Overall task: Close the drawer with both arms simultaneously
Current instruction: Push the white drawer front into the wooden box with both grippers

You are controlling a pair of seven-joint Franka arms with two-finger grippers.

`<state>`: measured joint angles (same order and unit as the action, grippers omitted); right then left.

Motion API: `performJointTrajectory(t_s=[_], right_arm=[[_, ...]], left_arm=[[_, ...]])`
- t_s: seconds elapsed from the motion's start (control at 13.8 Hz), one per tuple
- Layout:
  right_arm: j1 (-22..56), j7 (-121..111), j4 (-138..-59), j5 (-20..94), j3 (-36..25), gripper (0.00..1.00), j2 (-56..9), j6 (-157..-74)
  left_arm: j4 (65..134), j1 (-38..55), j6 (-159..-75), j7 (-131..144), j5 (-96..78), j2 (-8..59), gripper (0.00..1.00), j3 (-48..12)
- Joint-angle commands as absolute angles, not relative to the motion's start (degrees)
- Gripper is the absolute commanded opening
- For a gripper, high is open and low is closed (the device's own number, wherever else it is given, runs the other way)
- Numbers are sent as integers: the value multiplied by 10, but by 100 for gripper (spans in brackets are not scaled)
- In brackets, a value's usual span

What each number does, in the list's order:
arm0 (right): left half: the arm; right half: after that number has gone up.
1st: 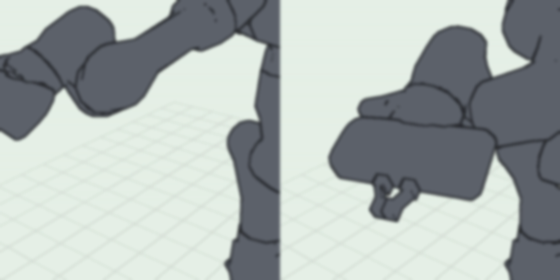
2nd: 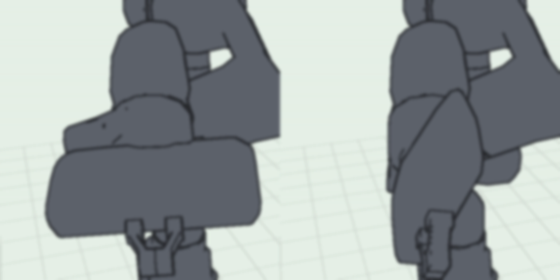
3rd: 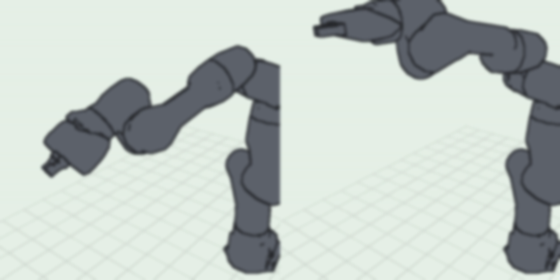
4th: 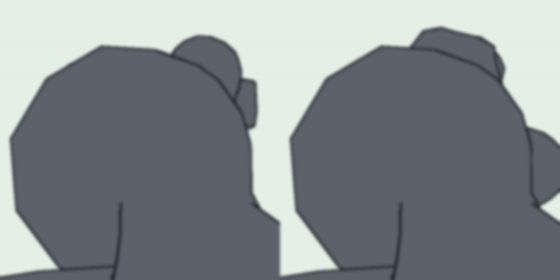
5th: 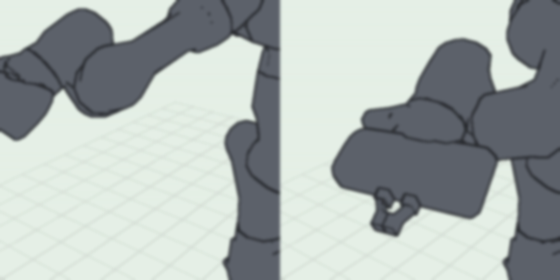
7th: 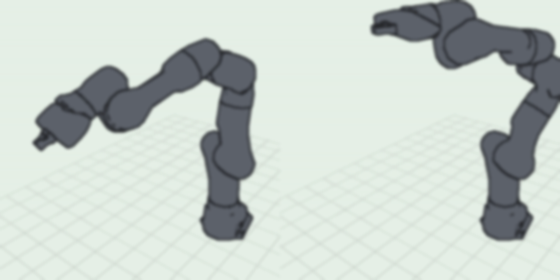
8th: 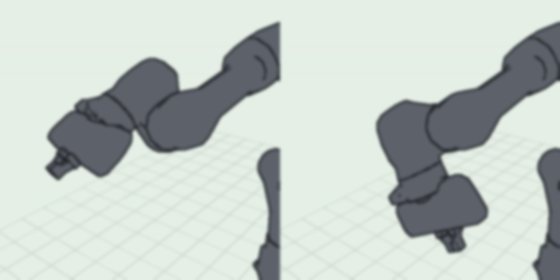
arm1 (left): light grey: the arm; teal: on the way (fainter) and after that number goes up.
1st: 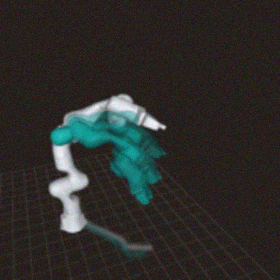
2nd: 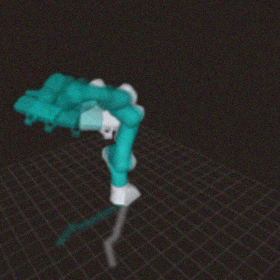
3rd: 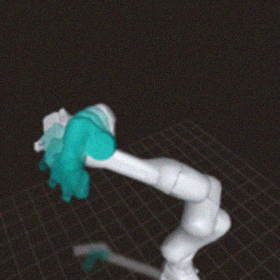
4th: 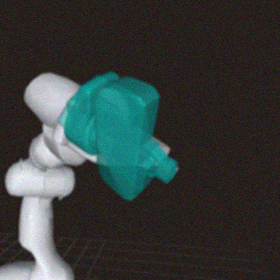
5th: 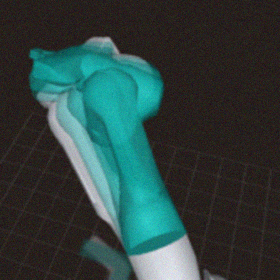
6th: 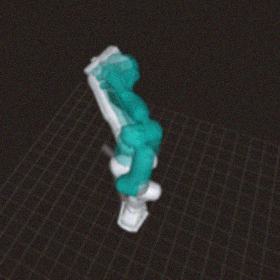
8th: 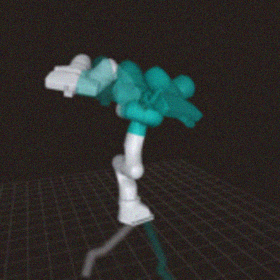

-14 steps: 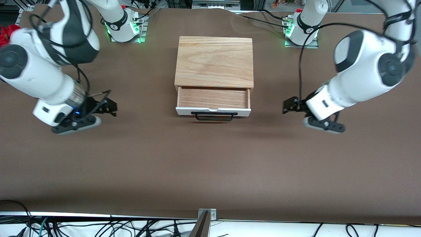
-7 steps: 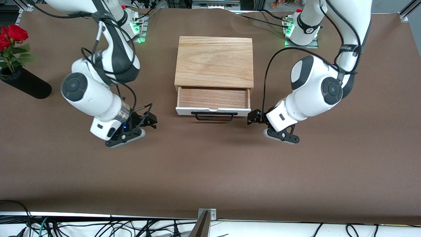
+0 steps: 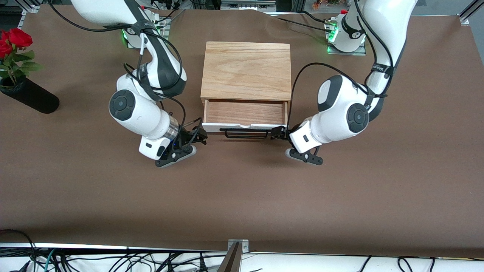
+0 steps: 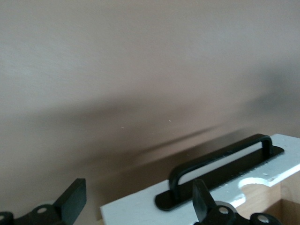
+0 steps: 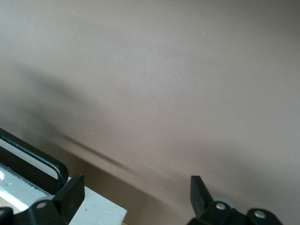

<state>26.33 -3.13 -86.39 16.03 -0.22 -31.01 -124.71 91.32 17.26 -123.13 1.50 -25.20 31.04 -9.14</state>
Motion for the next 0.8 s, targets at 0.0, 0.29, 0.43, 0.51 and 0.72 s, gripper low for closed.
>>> performJointTrajectory(t_s=[0.0,0.29,0.43,0.51,0.72], right_arm=[[285,-33,-848,173,-6,100,-330,-1262],[315,-11,-849,173,-6,100,-351,-1272],[322,2,-849,174,-6,100,-356,-1271],[324,3,-849,174,-6,100,-358,-1271],[329,-1,-849,190,-6,100,-359,-1267]], left_arm=[[915,172,-1229,9,-289,320,100,-92],[919,175,-1231,11,-319,321,100,-92],[928,176,-1230,14,-319,321,100,-95],[934,178,-1230,21,-319,320,100,-104],[940,185,-1223,29,-318,321,100,-105]])
